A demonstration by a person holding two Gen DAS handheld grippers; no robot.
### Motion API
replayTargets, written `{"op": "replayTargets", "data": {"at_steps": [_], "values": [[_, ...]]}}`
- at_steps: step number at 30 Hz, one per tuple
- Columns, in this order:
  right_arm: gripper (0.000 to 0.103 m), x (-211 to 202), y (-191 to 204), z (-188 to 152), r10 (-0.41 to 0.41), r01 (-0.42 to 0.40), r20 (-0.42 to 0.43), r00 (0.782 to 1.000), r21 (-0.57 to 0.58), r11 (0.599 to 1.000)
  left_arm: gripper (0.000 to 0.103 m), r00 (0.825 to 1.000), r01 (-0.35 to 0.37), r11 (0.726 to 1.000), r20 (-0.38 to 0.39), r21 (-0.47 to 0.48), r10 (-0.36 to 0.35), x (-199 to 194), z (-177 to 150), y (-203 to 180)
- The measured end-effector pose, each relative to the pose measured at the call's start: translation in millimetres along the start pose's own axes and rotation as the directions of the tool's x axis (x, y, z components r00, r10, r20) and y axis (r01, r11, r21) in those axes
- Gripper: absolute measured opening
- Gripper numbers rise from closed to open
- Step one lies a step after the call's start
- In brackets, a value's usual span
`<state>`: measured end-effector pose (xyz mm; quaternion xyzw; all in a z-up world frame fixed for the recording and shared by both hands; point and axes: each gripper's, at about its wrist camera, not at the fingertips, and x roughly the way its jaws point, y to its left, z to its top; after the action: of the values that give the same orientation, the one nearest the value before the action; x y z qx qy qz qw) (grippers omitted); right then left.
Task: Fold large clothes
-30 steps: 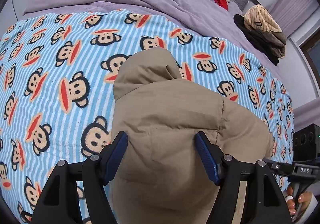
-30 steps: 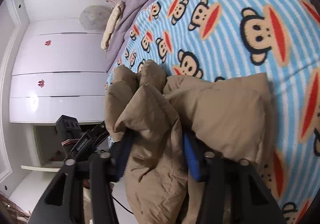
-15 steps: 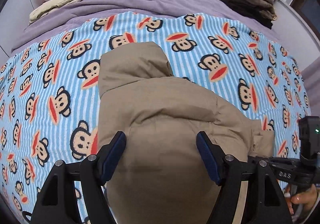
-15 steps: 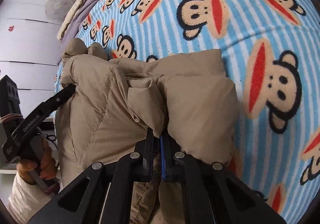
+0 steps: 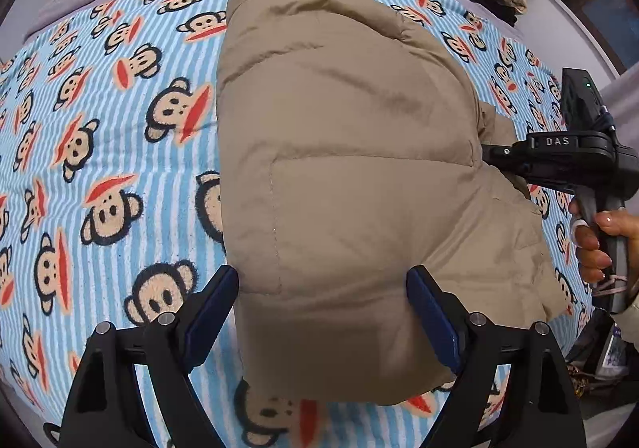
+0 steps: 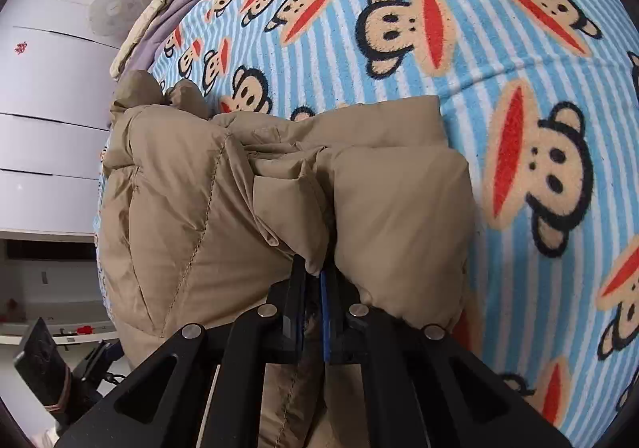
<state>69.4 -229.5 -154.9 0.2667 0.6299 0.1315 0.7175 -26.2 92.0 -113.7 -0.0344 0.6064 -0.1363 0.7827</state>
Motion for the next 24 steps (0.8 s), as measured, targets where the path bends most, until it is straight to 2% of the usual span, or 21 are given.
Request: {"op": "replayTargets", "data": {"at_steps": [4,8,10,11,14,17,24], "values": [[0.021,-26,12,-10,-0.063,0.063,0.015,0.998,0.005,0.998,0.087,1.000,-0.014,1.000,0.002,0.019,0.014,-3,2,-1],[0.021,-61,45,-22,-0.143,0.161,0.147,0.979,-0.115,0.980,0.087,1.000,-0.022,1.000,0.000,0.021,0.022,-4,3,-2],[0.014,-65,60,-27,-0.154,0.181,0.165,0.974,-0.169,0.969,0.087,1.000,-0.029,0.999,-0.002,0.023,0.029,-3,2,-2],[0.010,-63,66,-29,-0.163,0.194,0.161,0.973,-0.194,0.962,0.087,0.999,-0.032,0.999,-0.003,0.023,0.032,-3,2,-2],[0.010,-40,73,-36,-0.214,0.235,0.108,0.971,-0.247,0.940,0.088,0.999,-0.038,0.999,-0.009,0.018,0.038,1,1,-1],[0.009,-9,63,-44,-0.265,0.268,0.048,0.963,-0.244,0.932,0.096,0.999,-0.051,0.998,-0.014,0.024,0.051,8,-1,1],[0.009,3,49,-45,-0.272,0.271,0.028,0.962,-0.221,0.937,0.096,0.998,-0.063,0.998,-0.028,0.012,0.063,9,-1,-1]]}}
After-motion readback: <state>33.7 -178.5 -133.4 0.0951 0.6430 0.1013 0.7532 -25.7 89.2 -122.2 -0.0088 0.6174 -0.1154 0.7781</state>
